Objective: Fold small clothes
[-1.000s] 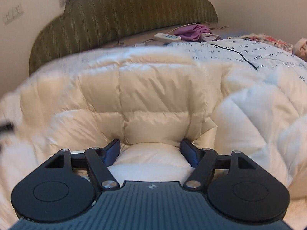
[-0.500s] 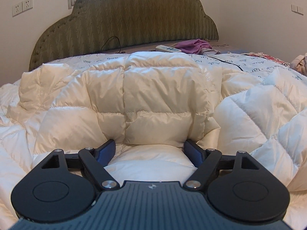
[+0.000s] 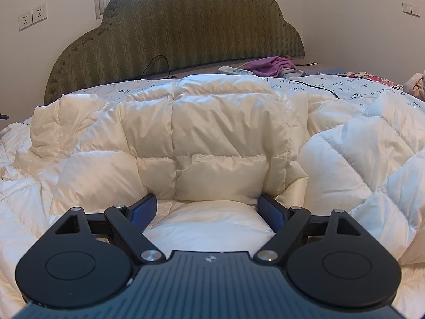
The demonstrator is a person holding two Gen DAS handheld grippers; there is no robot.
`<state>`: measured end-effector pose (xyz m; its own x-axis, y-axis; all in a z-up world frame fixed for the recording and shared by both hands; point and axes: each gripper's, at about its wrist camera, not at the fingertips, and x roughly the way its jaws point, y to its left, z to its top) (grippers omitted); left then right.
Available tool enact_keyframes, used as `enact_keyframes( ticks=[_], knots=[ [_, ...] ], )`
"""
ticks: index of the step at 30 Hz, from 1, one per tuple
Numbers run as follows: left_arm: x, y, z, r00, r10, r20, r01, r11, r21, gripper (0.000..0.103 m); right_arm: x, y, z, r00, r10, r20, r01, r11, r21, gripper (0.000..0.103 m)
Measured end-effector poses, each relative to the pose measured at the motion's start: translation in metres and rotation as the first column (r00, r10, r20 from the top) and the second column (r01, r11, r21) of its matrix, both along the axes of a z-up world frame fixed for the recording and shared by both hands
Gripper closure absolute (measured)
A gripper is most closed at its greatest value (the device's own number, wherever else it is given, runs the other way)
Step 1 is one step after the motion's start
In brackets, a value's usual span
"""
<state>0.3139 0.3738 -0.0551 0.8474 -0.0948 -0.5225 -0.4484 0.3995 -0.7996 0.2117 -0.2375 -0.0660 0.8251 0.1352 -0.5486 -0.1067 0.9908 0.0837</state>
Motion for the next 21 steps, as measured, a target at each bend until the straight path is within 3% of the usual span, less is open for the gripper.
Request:
enact_keyframes(
  ticks=[5, 8, 10, 12, 14, 16, 18, 21],
  knots=[
    [0.007, 0.001, -0.005, 0.999, 0.039, -0.002, -0.039, 0.999, -0.034, 0.090, 0.000, 0.000, 0.000, 1.000, 0.000, 0.001, 0.000, 1.000, 0.001, 0.017],
    [0.000, -0.011, 0.012, 1.000, 0.030, -0.006, -0.029, 0.993, 0.116, 0.096, 0.000, 0.000, 0.001, 1.000, -0.001, 0.003, 0.001, 1.000, 0.001, 0.017],
    [-0.009, -0.021, 0.028, 0.999, 0.044, -0.013, -0.040, 0.972, 0.231, 0.097, 0.000, 0.000, 0.000, 1.000, -0.001, 0.003, 0.001, 1.000, 0.002, 0.017],
    [-0.029, -0.030, 0.047, 0.997, 0.068, 0.031, -0.074, 0.953, 0.293, 0.098, 0.000, 0.000, 0.001, 1.000, -0.001, 0.004, 0.001, 1.000, 0.002, 0.017],
    [-0.056, -0.043, 0.070, 0.991, 0.113, 0.077, -0.134, 0.907, 0.399, 0.098, 0.000, -0.001, 0.001, 1.000, 0.000, 0.006, 0.000, 1.000, 0.004, 0.016],
    [-0.086, -0.063, 0.092, 0.978, 0.157, 0.135, -0.205, 0.814, 0.543, 0.098, 0.000, 0.000, 0.001, 1.000, 0.001, 0.007, -0.001, 1.000, 0.004, 0.016],
    [-0.105, -0.081, 0.105, 0.970, 0.175, 0.169, -0.243, 0.729, 0.640, 0.098, 0.001, 0.000, 0.001, 1.000, 0.002, 0.006, -0.002, 1.000, 0.003, 0.016],
    [-0.115, -0.108, 0.118, 0.974, 0.161, 0.160, -0.226, 0.639, 0.735, 0.098, 0.003, 0.000, 0.001, 1.000, 0.012, -0.005, -0.012, 1.000, 0.008, 0.013]
  ],
)
